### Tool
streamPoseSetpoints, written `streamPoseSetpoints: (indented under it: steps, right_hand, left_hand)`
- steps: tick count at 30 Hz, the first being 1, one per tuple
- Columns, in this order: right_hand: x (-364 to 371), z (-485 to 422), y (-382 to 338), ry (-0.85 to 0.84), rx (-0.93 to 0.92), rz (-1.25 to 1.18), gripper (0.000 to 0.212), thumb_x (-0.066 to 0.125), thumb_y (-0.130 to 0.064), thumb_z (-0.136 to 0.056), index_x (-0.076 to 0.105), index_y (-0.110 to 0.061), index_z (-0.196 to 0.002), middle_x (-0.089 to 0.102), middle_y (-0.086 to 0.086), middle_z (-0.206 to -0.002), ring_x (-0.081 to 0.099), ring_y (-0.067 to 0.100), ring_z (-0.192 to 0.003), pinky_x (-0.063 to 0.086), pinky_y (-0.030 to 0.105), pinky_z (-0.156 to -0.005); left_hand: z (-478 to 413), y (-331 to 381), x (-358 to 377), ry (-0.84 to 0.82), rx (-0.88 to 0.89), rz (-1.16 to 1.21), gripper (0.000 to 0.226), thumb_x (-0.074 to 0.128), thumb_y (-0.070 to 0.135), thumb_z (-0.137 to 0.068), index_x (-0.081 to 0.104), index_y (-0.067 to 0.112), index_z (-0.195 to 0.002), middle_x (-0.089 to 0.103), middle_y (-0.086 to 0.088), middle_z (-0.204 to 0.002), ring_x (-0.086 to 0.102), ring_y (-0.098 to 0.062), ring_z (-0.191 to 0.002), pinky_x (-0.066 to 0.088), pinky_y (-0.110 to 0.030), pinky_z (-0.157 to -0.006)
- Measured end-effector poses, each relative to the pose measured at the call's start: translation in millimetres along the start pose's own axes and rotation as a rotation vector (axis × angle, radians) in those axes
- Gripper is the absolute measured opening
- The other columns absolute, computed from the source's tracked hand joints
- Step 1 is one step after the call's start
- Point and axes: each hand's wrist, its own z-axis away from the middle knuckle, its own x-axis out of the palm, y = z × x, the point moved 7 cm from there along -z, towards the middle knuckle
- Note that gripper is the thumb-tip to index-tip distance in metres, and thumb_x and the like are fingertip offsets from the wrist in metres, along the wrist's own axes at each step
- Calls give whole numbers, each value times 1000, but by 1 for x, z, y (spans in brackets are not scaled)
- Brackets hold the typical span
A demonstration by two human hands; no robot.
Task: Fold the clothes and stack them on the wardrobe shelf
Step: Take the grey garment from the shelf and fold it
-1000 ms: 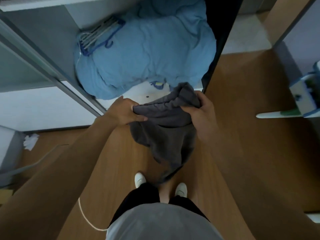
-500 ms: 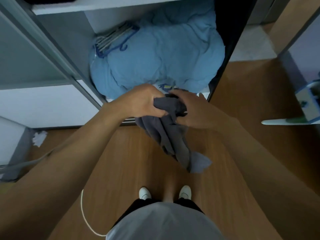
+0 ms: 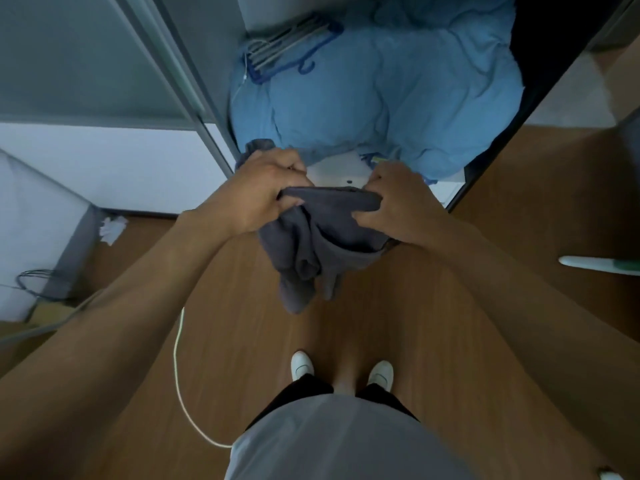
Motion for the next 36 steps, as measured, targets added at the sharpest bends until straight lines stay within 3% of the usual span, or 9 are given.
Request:
streamPoseSetpoints:
  steps: [6,9,11,15,20,23,26,32,36]
  right_hand:
    - [24,6,-34,-153,-76,-317,20,74,-23,-85,65,-23,-67,61,-14,-63,55,1,-61,37,22,-58]
    - [27,4,-46,-153,-53,-444,29,69,-9,-88,74,-18,-115,73,-11,-98,64,-1,-87,47,16,-72]
    - [31,3,-48,-166,-33,-458,36,66,-3,-88,73,-18,-120,75,-3,-106,66,7,-96,50,22,-80]
    - [46,4,-45,-195,39,-421,29,64,-3,-88,75,-13,-113,75,7,-102,68,22,-99,53,40,-85]
    - [74,23,-73,-339,-117,-171,24,59,-8,-88,73,-15,-106,74,4,-97,67,22,-91,53,42,-78]
    - [101,43,-95,-394,-263,171,16,50,-23,-96,65,-21,-103,58,-6,-90,57,15,-83,43,34,-64]
    - [112,55,-93,-379,-238,184,26,42,-28,-103,64,-22,-117,51,-5,-87,55,16,-78,32,20,-55]
    - [134,74,-60,-315,-74,-17,50,55,-20,-96,44,-23,-145,61,5,-128,62,26,-107,54,44,-86]
    - [142,81,-8,-329,126,-25,29,56,-26,-93,56,-24,-122,66,3,-103,65,27,-93,54,46,-84]
  left_hand:
    - [48,-33,14,166,-387,2,22,85,26,-76,79,16,-94,59,-10,-97,57,-32,-97,48,-46,-82]
    - [75,-43,35,226,-675,164,21,76,33,-78,72,28,-98,61,2,-96,61,-21,-95,51,-39,-79]
    - [93,-47,54,243,-886,285,21,73,39,-78,58,28,-87,64,8,-83,63,-20,-81,50,-36,-72]
    - [117,-43,102,213,-1192,856,42,63,49,-92,58,12,-74,71,-7,-59,71,-22,-56,56,-32,-58]
    - [117,-8,151,-119,-1218,1613,71,49,75,-86,65,12,-114,78,-13,-100,75,-28,-93,57,-37,-74]
    - [111,-7,161,-12,-1271,1560,33,63,36,-95,62,12,-118,72,-10,-99,73,-17,-81,58,-31,-59]
    - [116,-11,172,77,-1398,1433,32,56,0,-94,57,-4,-126,62,-26,-115,64,-32,-96,57,-37,-64]
    - [112,-28,162,141,-1385,1193,34,47,-10,-90,56,-2,-122,60,-25,-107,62,-37,-97,57,-42,-72]
    - [99,-39,151,50,-1220,946,24,46,-6,-91,58,15,-90,58,-9,-84,61,-27,-83,54,-39,-74]
